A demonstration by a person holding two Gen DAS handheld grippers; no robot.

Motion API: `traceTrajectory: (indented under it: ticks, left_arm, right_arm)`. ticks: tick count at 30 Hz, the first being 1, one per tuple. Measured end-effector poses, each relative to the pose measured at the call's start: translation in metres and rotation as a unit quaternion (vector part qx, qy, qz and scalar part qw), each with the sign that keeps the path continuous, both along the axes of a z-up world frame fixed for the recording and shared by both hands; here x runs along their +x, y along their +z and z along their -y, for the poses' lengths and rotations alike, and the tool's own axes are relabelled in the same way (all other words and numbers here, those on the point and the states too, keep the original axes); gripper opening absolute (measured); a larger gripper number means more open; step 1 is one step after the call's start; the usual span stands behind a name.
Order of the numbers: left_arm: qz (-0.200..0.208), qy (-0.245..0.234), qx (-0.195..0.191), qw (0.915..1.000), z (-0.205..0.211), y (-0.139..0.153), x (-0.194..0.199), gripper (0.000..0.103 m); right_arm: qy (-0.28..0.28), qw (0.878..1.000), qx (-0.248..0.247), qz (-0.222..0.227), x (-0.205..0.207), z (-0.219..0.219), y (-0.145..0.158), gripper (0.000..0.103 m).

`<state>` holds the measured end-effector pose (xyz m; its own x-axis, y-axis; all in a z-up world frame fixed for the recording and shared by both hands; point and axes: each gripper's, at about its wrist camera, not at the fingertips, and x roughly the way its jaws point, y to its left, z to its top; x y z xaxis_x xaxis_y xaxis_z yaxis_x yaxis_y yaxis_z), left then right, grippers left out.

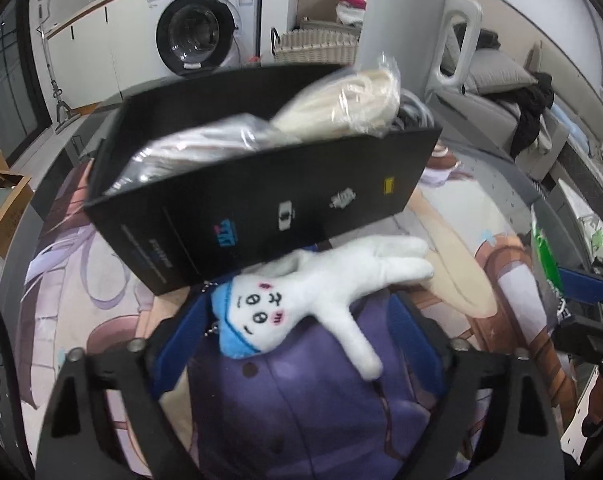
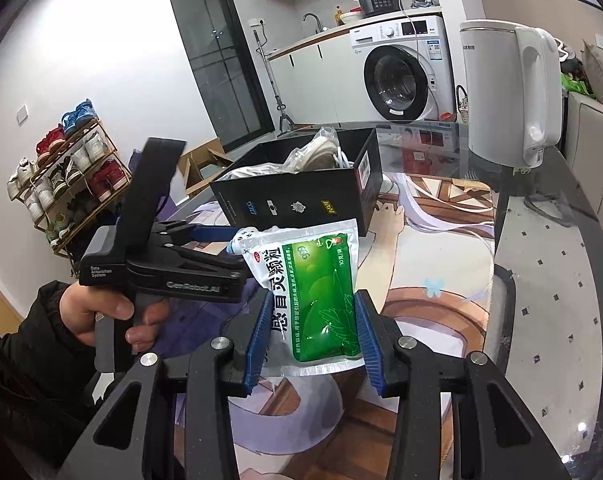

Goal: Organize soft objects
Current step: 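Grasp the green-printed sachet with the right tool while the left tool grasps the white plush doll, then lift the plush doll and green sachet and carry both over the black box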

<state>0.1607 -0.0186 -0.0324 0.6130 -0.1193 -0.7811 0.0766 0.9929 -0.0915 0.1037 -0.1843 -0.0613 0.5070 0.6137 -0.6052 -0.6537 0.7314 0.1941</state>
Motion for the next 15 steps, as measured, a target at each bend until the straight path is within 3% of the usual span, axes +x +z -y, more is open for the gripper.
traceTrajectory:
  ticks: [9,15]
  left_arm:
    - [0.01,-0.004,-0.003,0.9999,-0.005,0.002,-0.004,0.065]
    - [0.012,-0.011,-0.008,0.9998,-0.011,0.003,-0.014,0.063]
  right_arm:
    - [0.002,1.0,-0.005,-0.003,0.001,-0.004,-0.003,0.041]
    - [-0.002,1.0,-0.005,-0.002,0.001,-0.003,-0.003,0.041]
